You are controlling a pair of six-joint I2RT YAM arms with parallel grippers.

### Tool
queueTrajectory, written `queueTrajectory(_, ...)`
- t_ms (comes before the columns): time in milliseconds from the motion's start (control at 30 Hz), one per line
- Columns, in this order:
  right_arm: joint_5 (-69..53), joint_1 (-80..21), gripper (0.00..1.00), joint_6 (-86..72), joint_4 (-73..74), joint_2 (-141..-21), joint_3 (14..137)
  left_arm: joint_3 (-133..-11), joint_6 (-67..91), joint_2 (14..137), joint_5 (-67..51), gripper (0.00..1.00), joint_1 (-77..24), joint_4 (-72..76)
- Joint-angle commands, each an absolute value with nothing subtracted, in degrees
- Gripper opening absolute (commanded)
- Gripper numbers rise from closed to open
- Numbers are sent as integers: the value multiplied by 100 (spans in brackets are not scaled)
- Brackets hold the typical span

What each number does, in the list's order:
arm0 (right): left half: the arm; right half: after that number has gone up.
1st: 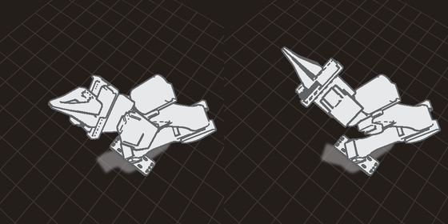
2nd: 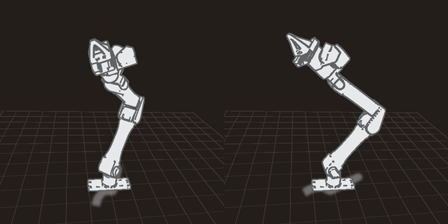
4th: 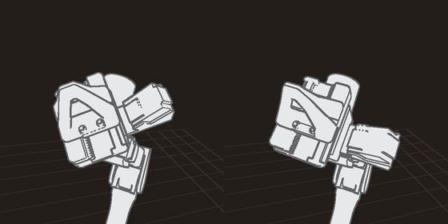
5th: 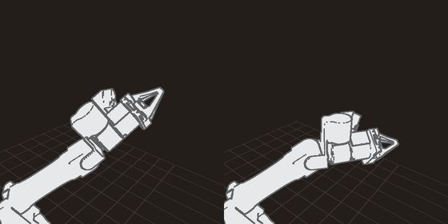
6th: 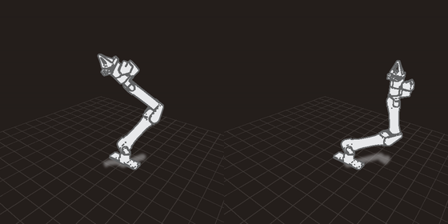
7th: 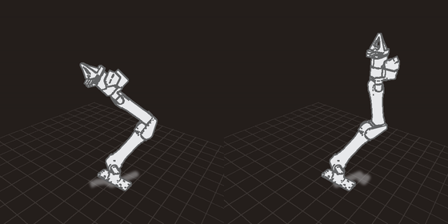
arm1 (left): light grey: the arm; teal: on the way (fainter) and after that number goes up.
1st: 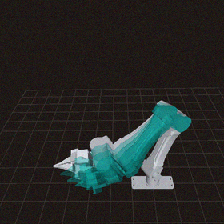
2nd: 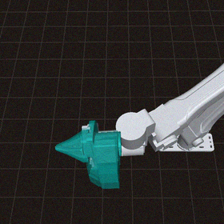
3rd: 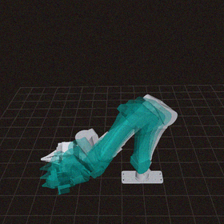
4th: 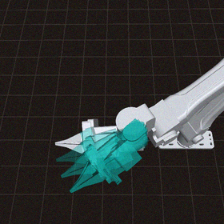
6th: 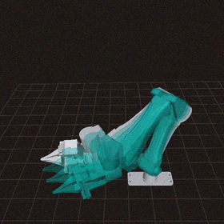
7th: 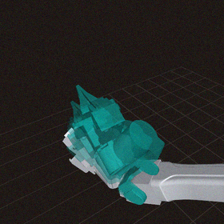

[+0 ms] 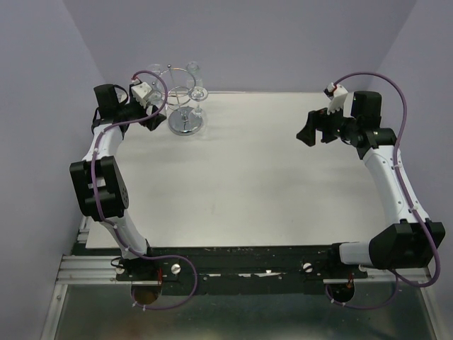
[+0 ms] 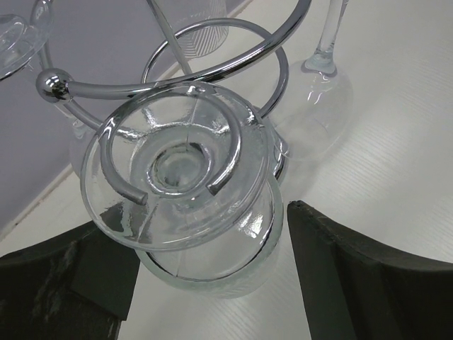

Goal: Take the wine glass off the wine glass rack

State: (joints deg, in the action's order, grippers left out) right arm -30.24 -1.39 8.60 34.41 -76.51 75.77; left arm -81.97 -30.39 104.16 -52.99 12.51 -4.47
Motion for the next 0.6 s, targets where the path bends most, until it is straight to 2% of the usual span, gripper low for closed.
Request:
queueTrajectory(0,-2997,-123,99,844,3507,-7726,7603,-8341,-3138,10512,-5502,90,1248,-431)
queueTrajectory(200,-3006,-114,99,844,3498,-7725,7532,-8393,-3129,10538,-5555,77,1239,-518)
queueTrajectory(367,-2997,-123,99,835,3489,-7691,7462,-8350,-3182,10486,-5572,75,1248,-528)
queueTrajectory(567,-3006,-123,99,826,3489,-7585,7304,-8279,-2857,10389,-5642,66,1248,-238)
